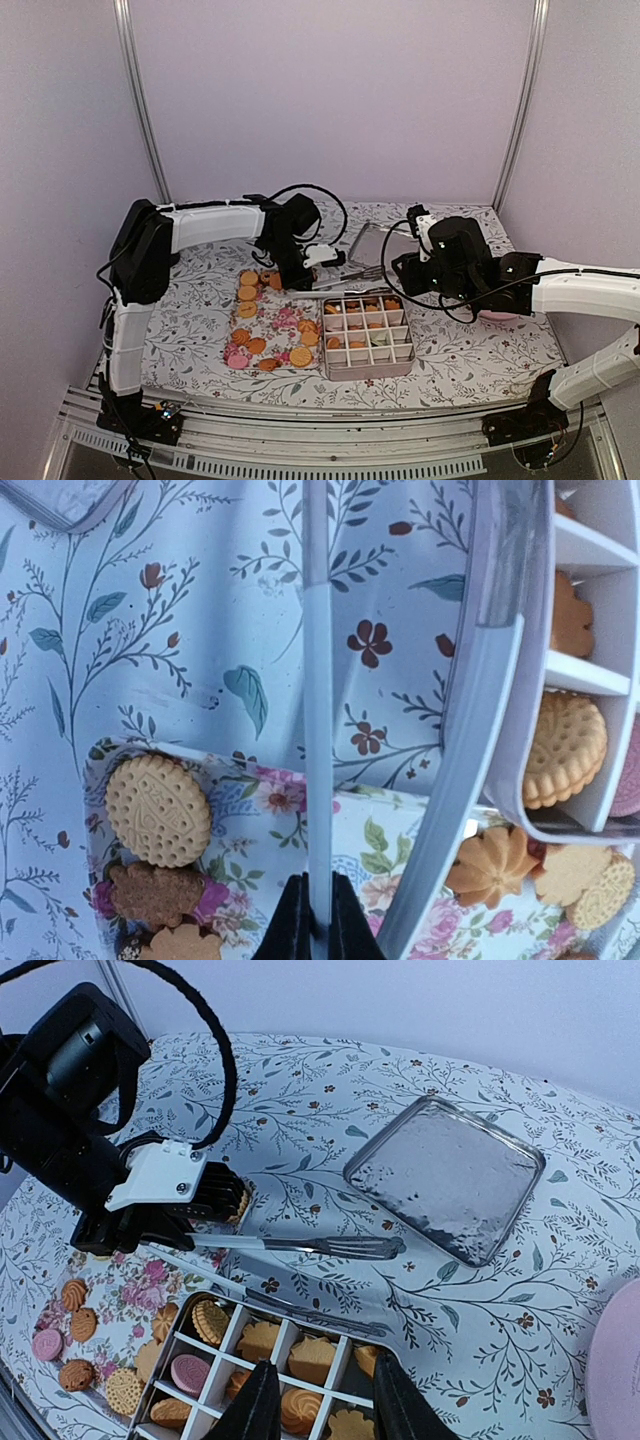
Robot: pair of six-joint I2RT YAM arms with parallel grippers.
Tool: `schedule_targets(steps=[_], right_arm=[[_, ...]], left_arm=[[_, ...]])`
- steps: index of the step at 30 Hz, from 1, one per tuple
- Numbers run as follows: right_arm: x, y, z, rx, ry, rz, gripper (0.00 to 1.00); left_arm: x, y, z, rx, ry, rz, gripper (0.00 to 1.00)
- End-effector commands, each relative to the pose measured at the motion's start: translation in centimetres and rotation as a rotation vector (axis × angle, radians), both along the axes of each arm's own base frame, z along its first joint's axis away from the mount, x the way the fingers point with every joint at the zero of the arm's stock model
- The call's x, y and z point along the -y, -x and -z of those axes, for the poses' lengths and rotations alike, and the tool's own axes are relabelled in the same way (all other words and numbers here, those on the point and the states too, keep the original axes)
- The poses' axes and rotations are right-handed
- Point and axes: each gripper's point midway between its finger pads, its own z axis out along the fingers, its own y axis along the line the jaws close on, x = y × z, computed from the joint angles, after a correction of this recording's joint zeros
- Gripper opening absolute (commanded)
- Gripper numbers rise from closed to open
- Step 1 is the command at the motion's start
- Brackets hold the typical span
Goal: Pack the cookies
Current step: Clamp at the center of the board.
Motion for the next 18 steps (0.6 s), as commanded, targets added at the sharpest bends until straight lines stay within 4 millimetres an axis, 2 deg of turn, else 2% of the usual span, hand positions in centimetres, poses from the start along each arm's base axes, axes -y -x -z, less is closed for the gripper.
schedule_targets(steps=[1, 5, 9, 15, 18], right_arm=[[0.2, -0.3, -0.5, 0.012, -0.013, 0.012, 0.34], [0.3, -0.2, -0.7, 0.015, -0.015, 0.012, 0.34], [0.1, -0.3, -1.5, 0.029, -0.024, 0.004, 0.36], [-1.2, -0.7, -3.4, 0.048, -0.081, -0.12, 0.49], [-2.0, -1.0, -4.4, 0.035, -0.124, -0.206, 0.52]], left_arm=[[0.7, -0.1, -2.0, 0.042, 0.034, 0.0, 0.0], [0.1, -0.9, -3.3, 0.092, 0.02, -0.007, 0.0], [-2.0, -1.5, -5.8, 0.149, -0.002, -0.004, 0.0], [-6.7, 1.5, -8.7, 0.307, -0.07, 0.128, 0.0], [-8.8, 2.0, -10.8, 0.49, -0.11, 0.212, 0.0]])
